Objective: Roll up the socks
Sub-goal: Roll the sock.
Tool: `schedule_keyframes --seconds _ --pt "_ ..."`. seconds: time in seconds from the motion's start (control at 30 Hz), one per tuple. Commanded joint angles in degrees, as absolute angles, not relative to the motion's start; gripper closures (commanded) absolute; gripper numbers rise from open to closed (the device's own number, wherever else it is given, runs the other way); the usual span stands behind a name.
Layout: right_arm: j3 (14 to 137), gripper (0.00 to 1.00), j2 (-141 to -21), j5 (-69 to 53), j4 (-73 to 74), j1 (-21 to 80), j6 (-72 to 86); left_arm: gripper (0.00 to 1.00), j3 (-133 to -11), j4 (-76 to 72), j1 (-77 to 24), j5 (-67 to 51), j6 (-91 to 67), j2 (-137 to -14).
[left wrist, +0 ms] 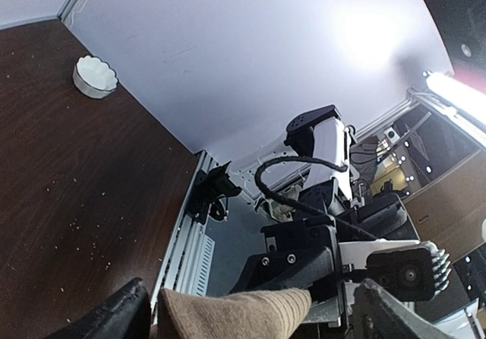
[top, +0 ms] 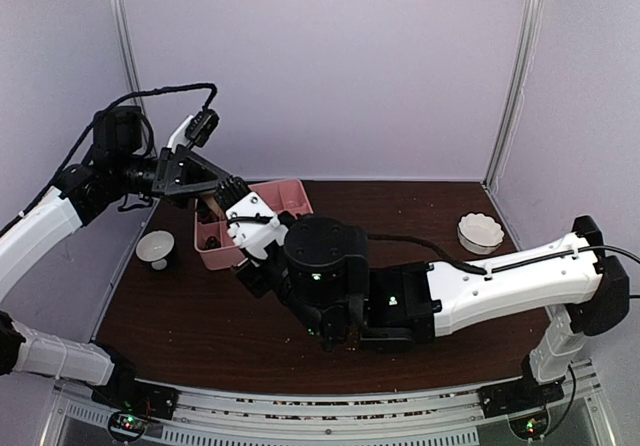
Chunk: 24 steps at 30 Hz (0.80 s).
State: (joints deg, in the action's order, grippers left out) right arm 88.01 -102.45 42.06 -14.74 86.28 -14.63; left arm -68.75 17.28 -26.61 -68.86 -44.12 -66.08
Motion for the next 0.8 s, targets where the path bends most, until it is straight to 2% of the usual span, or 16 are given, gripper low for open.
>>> schedule_keyframes --seconds 0.0,0.13,0.27,0.53,0.77 --pt "86.5 1.00 -100.0 45.1 -14.6 86.3 -15.6 0.02 -71.8 28.2 -24.4 -65.3 -32.9 -64.5" --pt "83.2 1.00 -96.5 46.1 -14.9 85.3 -17.2 0.02 -71.6 33.0 -23.0 -62.3 -29.7 -63.6" --pt "84.5 1.00 -97.2 46.2 -13.7 85.0 -18.2 0.02 -68.4 26.7 -22.9 -65.7 -35.8 -62.9" --pt "88.8 1.00 -101.2 44.8 -12.4 85.1 -18.5 0.03 -66.1 24.0 -23.1 -67.3 -39.2 -62.7" --pt "93.9 1.00 -105.2 43.5 -10.5 85.2 -18.6 0.12 -65.7 21.4 -23.1 -68.2 -41.7 -63.4"
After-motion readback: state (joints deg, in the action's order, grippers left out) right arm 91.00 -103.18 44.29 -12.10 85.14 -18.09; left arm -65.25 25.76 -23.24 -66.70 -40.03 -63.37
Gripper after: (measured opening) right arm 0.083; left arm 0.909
